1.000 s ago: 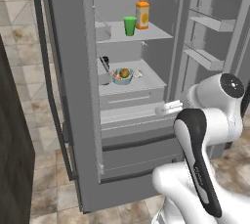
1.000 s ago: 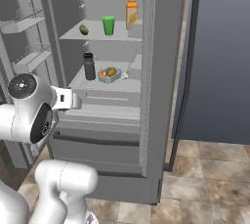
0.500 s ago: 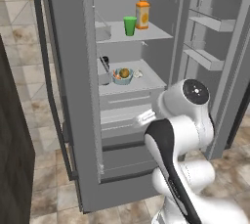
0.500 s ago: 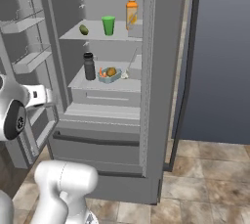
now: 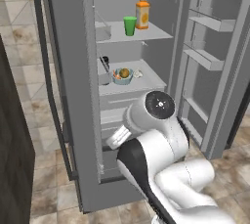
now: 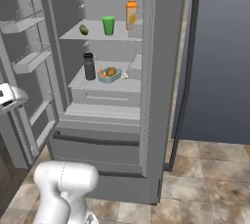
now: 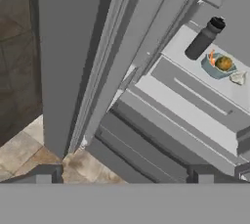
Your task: Place the tupperware on the second highest shelf of the fridge. Make space for the tupperware among the existing items by rearranging them on the shelves if needed. Close the fridge door when finished.
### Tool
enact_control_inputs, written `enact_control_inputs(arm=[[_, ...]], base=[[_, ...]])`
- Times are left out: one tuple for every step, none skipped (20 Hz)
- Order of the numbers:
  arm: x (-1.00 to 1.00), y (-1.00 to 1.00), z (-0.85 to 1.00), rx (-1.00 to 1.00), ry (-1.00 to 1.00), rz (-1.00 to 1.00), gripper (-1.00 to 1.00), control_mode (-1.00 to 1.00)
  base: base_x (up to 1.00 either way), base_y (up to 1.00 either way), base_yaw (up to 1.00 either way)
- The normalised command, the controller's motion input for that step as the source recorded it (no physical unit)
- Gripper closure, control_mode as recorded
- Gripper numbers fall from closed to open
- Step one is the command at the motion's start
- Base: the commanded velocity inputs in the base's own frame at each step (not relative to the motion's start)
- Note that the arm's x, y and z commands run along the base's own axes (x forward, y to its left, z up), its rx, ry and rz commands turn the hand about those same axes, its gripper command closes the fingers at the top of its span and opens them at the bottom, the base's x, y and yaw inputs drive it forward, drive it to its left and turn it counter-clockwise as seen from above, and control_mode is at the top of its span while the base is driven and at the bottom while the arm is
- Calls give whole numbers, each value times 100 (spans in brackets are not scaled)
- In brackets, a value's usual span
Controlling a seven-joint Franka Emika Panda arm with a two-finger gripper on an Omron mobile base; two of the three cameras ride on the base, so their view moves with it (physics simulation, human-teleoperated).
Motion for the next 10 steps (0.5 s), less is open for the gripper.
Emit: enact_control_inputs(arm=[[-30,100,0,-30,0,17,-100,-100],[-14,100,0,-32,0,15,-100,-100],[-1,100,0,-33,0,12,-100,-100],[0,100,0,-33,0,9,-100,-100],[0,100,0,-34,0,6,-100,-100],[0,100,0,-34,0,4,-100,-100],[0,100,0,-37,0,2,-100,-100],[0,100,0,-38,0,1,-100,-100],[0,100,0,-40,0,0,-100,-100],[0,100,0,-41,0,0,-100,-100]], base=[[0,0,0],[0,0,0],[0,0,0],[0,0,0],[0,0,0],[0,0,0],[0,0,0],[0,0,0],[0,0,0],[0,0,0]])
